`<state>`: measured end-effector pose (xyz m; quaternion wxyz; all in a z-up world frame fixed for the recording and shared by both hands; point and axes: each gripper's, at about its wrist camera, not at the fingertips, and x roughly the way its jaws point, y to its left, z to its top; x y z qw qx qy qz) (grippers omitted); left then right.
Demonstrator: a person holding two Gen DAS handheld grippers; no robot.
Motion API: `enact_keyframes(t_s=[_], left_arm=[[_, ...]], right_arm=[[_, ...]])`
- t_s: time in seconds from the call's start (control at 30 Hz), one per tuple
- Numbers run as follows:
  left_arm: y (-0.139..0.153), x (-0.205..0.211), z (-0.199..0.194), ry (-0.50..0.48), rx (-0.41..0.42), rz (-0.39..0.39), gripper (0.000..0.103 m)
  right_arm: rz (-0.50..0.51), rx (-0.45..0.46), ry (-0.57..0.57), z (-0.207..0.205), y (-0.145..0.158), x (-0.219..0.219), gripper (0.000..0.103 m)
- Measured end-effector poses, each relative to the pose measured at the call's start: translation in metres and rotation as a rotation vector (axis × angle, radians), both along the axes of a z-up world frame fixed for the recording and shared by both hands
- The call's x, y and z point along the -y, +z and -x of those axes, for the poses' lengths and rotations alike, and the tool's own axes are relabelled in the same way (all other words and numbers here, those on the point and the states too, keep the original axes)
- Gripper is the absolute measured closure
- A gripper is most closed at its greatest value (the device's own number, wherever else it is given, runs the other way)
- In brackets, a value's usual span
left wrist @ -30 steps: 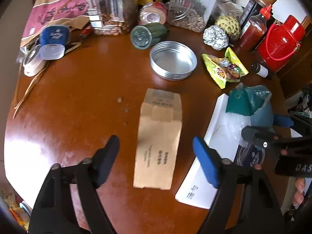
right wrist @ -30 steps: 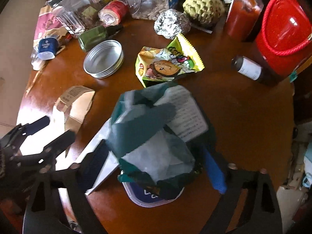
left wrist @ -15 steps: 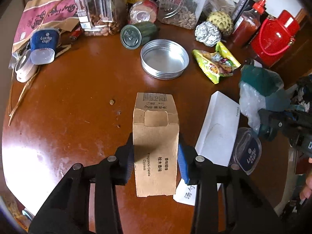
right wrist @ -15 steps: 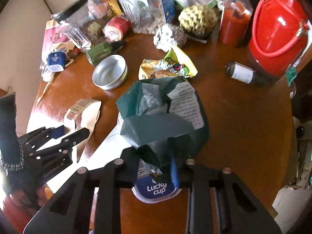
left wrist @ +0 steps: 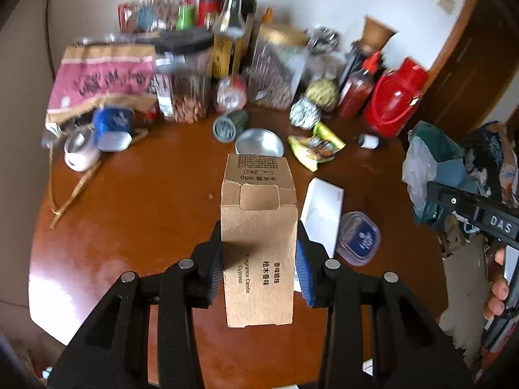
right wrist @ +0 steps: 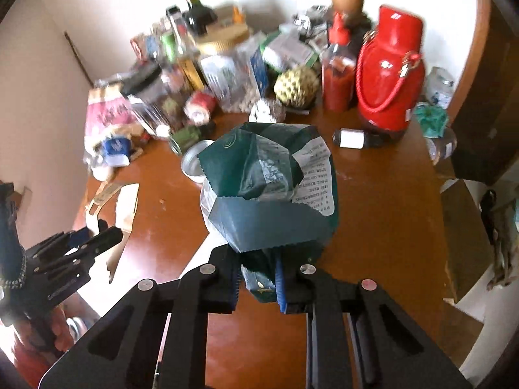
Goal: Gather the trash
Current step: 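Lift both held items and carry them over the white floor bucket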
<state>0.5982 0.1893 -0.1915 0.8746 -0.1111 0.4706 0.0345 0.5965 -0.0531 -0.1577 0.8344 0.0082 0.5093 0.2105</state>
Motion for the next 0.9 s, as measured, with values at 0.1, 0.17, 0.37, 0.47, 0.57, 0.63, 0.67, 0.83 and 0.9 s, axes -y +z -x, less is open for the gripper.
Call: enact_keyframes(t_s=[0.1, 0.17, 0.37, 0.47, 0.57, 0.63, 0.67, 0.83, 0.9], left_arm=[[0.022, -0.003, 0.024, -0.026, 0.055, -0.019, 0.065], [0.036, -0.003, 0.041, -0.041, 0.092, -0.037, 0.065], [0.076, 0.004, 0.098, -0.116, 0.207, -0.054, 0.065], [0.094, 0.012, 0.124, -0.143, 0.251, -0.061, 0.065], [0.107, 0.020, 0.143, -0.166, 0.285, -0.048, 0.065], [0.115, 0.028, 0.158, -0.177, 0.310, -0.046, 0.065], [0.119, 0.033, 0.164, -0.178, 0.320, -0.047, 0.065], [0.134, 0.059, 0.193, -0.164, 0.357, -0.042, 0.065], [0.138, 0.074, 0.205, -0.161, 0.369, -0.040, 0.065]], right_arm=[[-0.015, 0.060, -0.050, 0.026, 0.020, 0.004, 0.087], [-0.026, 0.096, -0.081, 0.045, 0.032, 0.006, 0.087], [-0.049, 0.203, -0.151, 0.101, 0.062, 0.016, 0.087], [-0.068, 0.240, -0.173, 0.128, 0.077, 0.023, 0.087], [-0.079, 0.268, -0.184, 0.151, 0.089, 0.031, 0.087], [-0.083, 0.285, -0.186, 0.163, 0.097, 0.037, 0.087], [-0.086, 0.296, -0.185, 0.170, 0.101, 0.041, 0.087], [-0.100, 0.323, -0.163, 0.194, 0.112, 0.061, 0.087], [-0.098, 0.334, -0.150, 0.204, 0.113, 0.069, 0.087]])
